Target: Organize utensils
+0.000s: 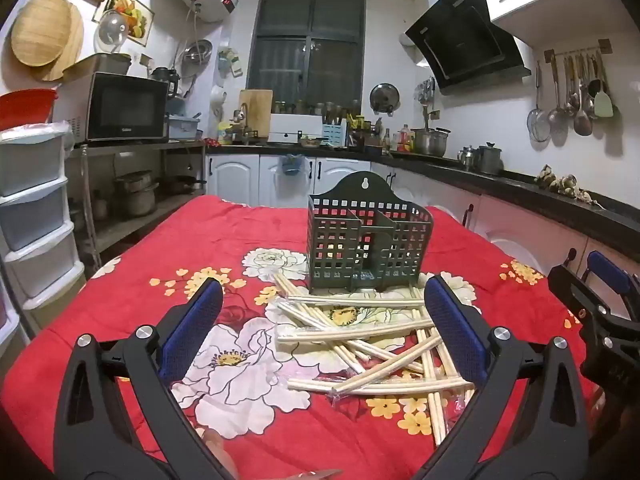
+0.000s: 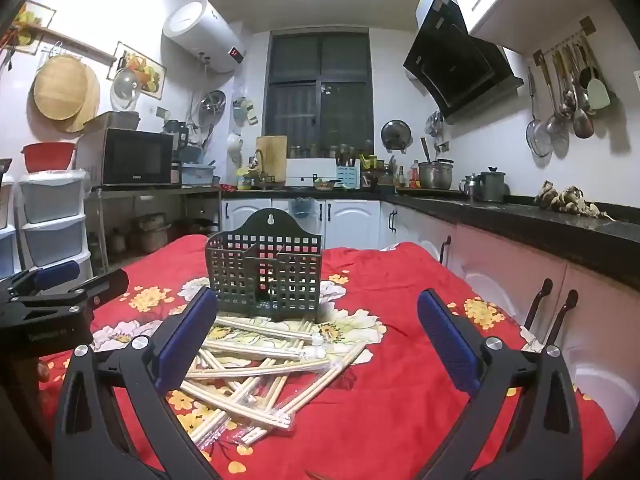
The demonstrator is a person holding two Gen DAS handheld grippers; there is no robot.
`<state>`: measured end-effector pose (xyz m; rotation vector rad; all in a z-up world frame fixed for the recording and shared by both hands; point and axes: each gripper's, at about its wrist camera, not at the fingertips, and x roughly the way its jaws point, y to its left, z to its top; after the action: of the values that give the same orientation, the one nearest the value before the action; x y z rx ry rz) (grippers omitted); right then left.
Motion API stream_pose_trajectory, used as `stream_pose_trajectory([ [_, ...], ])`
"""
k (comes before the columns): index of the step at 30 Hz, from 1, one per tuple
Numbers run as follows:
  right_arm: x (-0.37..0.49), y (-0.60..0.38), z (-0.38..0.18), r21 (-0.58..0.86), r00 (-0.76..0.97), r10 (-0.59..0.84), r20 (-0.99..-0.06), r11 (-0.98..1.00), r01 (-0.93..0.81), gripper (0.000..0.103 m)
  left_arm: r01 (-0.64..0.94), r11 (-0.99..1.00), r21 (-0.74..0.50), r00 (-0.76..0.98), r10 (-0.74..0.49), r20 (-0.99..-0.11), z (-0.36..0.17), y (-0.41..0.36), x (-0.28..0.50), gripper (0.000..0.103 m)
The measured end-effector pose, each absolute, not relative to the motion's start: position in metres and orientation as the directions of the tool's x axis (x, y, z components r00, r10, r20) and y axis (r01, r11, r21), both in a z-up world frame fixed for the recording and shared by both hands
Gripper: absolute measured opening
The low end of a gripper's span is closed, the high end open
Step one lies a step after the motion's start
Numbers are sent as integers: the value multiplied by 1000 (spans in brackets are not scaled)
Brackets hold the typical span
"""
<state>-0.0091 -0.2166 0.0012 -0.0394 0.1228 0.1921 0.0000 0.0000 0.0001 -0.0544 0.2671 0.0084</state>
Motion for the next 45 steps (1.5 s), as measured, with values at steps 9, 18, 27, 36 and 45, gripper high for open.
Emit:
stream_pose_trajectory([
  [9, -6, -218, 2, -2, 971, 195, -137, 980, -197, 97, -11, 998, -56, 960, -5, -281, 0, -3, 5, 93],
  [18, -9, -216, 1, -17, 973, 188, -133, 981, -192, 97, -13, 998, -69, 965, -5, -264, -3, 1, 2, 93],
  [27, -8, -217, 1, -17, 973, 191, -133, 981, -195, 97, -12, 997, -72, 964, -7, -264, -1, 2, 2, 93],
  [36, -9, -217, 2, -16, 973, 191, -132, 981, -195, 97, -13, 997, -73, 965, -7, -262, -1, 2, 2, 93],
  [45, -9, -217, 1, -16, 972, 193, -133, 980, -197, 97, -15, 997, -73, 965, -5, -261, -2, 2, 2, 93],
])
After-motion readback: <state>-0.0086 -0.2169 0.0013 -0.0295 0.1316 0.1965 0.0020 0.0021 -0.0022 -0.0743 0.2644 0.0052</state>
